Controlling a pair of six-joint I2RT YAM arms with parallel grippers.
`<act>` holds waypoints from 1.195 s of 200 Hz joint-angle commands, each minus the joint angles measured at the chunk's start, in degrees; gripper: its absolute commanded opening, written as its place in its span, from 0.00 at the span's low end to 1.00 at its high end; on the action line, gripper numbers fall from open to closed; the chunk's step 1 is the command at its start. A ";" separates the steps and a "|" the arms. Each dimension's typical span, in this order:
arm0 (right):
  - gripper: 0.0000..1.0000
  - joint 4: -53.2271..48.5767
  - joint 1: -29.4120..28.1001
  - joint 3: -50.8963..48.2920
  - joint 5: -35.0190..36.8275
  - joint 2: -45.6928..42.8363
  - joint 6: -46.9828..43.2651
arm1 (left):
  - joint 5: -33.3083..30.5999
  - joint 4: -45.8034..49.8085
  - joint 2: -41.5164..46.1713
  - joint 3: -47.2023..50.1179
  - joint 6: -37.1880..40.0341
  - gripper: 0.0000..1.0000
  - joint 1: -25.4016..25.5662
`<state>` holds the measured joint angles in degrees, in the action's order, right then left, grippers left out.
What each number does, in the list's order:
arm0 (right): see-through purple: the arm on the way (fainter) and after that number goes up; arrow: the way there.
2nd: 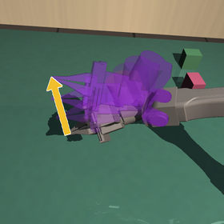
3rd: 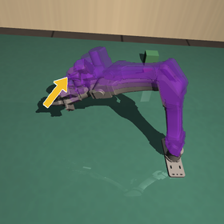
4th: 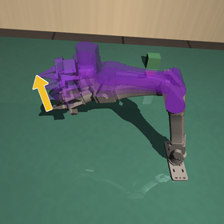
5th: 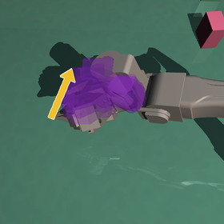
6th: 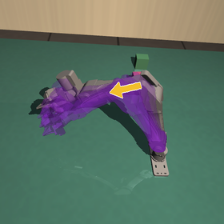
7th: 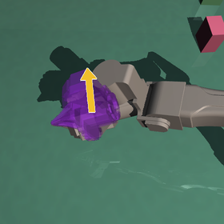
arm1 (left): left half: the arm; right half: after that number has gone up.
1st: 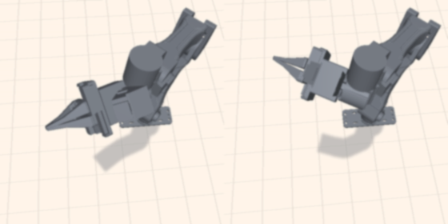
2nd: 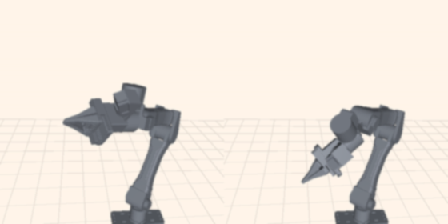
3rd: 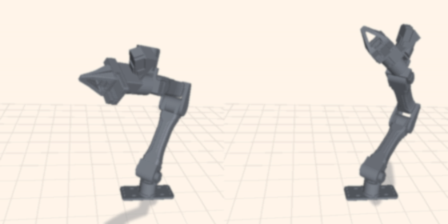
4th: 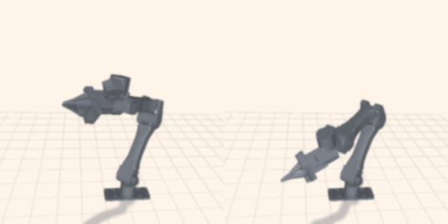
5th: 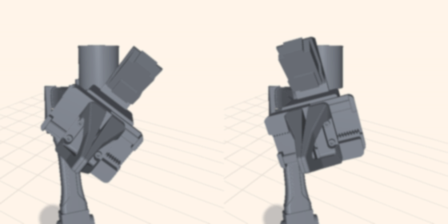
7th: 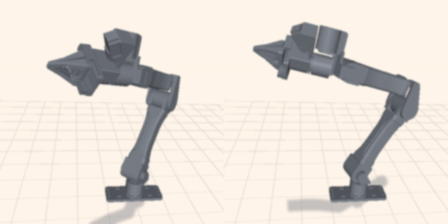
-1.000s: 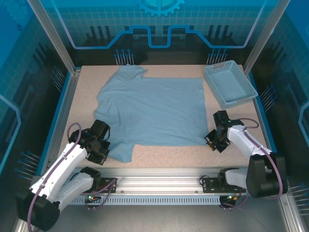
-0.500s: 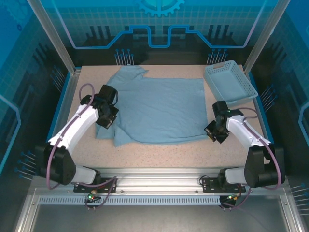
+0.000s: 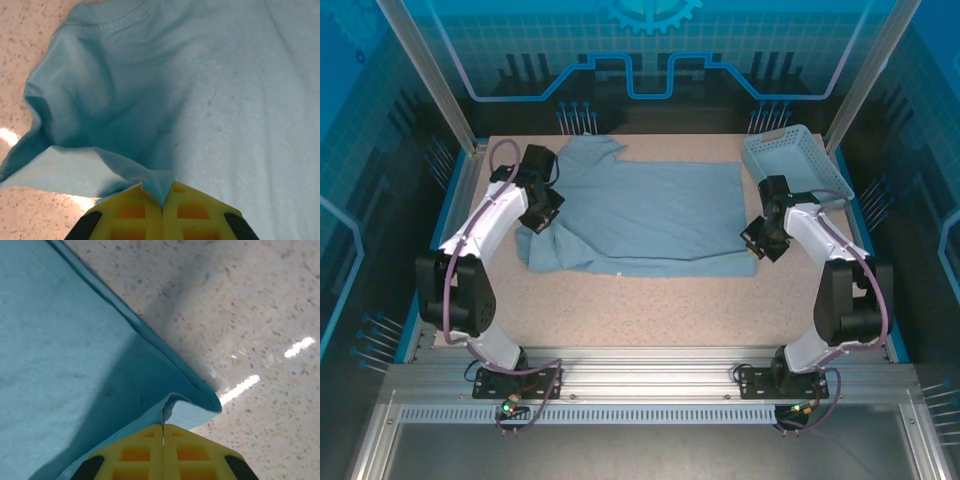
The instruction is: Fold and stack the t-shirts
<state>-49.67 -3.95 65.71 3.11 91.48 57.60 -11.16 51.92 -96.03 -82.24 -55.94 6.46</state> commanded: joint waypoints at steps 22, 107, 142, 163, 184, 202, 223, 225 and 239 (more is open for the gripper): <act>0.00 -0.87 0.87 6.32 1.96 5.68 -2.01 | -0.57 -0.04 -5.57 -7.97 7.04 0.00 -1.09; 0.00 -1.48 0.65 15.56 3.05 14.02 -3.02 | -0.64 -1.17 -13.28 -18.96 14.54 0.00 -2.66; 0.00 -2.01 0.67 18.65 3.35 16.58 -2.68 | -0.57 0.32 -18.03 -24.66 16.94 0.00 -2.84; 0.00 -2.49 0.63 20.65 3.56 18.06 -2.74 | -0.61 1.10 -20.24 -27.22 17.97 0.00 -3.03; 0.00 -2.86 0.63 22.45 3.52 19.47 -2.92 | -0.46 1.16 -21.89 -28.59 18.63 0.00 -3.38; 0.00 -2.89 0.62 23.47 3.22 20.43 -2.89 | -0.51 1.19 -22.90 -29.37 18.63 0.00 -3.73; 0.00 -3.08 0.67 24.43 3.21 21.29 -2.91 | -0.76 1.08 -23.50 -29.51 18.57 0.00 -4.16; 0.00 -3.07 0.64 24.52 3.21 21.37 -2.91 | -0.79 1.08 -23.57 -29.55 18.54 0.00 -4.21; 0.00 -3.15 0.64 25.01 3.30 21.98 -2.89 | -0.53 0.60 -24.22 -29.83 18.83 0.00 -4.49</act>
<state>-50.76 -3.70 88.71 5.61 111.72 55.20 -11.60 51.79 -118.48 -109.51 -38.76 3.03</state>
